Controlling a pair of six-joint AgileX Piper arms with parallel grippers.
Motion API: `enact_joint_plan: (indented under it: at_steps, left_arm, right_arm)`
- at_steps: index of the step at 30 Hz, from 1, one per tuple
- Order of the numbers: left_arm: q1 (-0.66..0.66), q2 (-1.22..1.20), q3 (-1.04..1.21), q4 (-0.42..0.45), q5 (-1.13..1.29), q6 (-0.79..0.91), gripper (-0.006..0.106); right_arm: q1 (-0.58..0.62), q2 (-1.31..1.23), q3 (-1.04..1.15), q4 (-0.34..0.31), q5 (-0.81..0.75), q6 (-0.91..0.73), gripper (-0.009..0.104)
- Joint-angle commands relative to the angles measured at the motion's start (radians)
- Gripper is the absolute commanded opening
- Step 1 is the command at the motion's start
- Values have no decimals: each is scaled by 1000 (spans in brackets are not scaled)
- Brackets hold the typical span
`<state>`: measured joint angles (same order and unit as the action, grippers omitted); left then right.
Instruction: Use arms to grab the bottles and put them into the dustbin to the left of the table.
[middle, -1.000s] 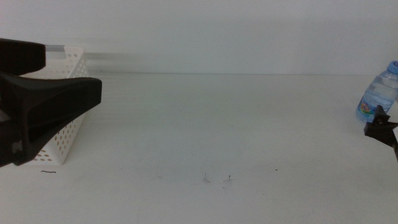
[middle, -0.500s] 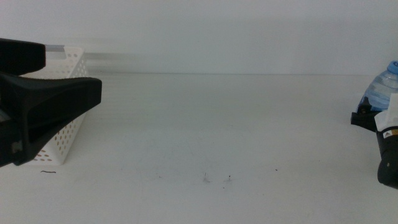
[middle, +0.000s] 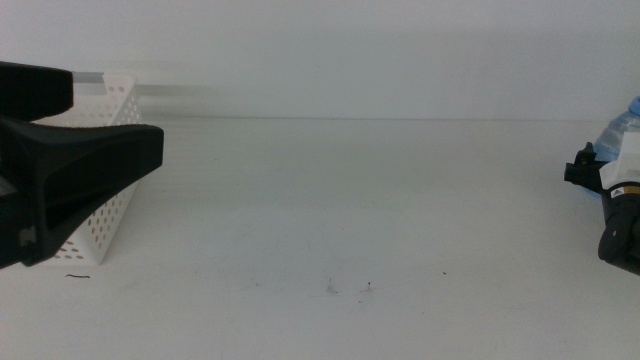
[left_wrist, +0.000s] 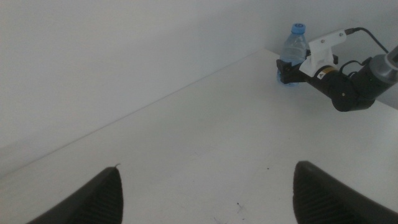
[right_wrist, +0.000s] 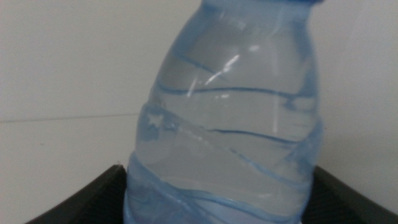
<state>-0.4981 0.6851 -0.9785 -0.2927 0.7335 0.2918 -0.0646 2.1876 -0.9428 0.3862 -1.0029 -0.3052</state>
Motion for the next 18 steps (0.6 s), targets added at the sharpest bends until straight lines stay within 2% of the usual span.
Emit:
enact_joint_plan:
  at_steps: [1, 3, 4, 5, 7, 8, 9, 12, 15, 18]
  left_arm:
    - [-7, -5, -10, -2, -12, -5, 94]
    - [-7, -5, -10, -4, -12, -5, 94]
    - [-7, -5, -10, -4, -12, -5, 94]
    - [-7, -5, -10, -4, -12, -5, 94]
    - [-7, -5, -10, -4, -12, -5, 94]
    - [-7, -5, -10, -4, -12, -5, 94]
    - [-7, -5, -10, -4, -12, -5, 94]
    - [-7, -5, -10, -4, -12, -5, 94]
    - [-7, -5, -10, -4, -12, -5, 94]
    - [-7, -5, -10, -4, -12, -5, 94]
  right_arm:
    - [-22, 21, -27, 2, 17, -11, 91]
    - [-26, 34, -49, 2, 28, -11, 89]
    - [-28, 39, -58, 2, 42, -14, 85]
    - [-29, 41, -70, -3, 59, -24, 75]
    - [-29, 43, -86, -8, 104, -37, 41]
    - [-26, 41, -86, -8, 116, -37, 16]
    - [-20, 33, -86, -17, 125, -32, -2]
    - [33, -29, -84, -29, 222, -33, 1]
    - [129, -129, -86, -102, 305, -33, 1]
    - [261, -224, -86, -146, 356, 9, 0]
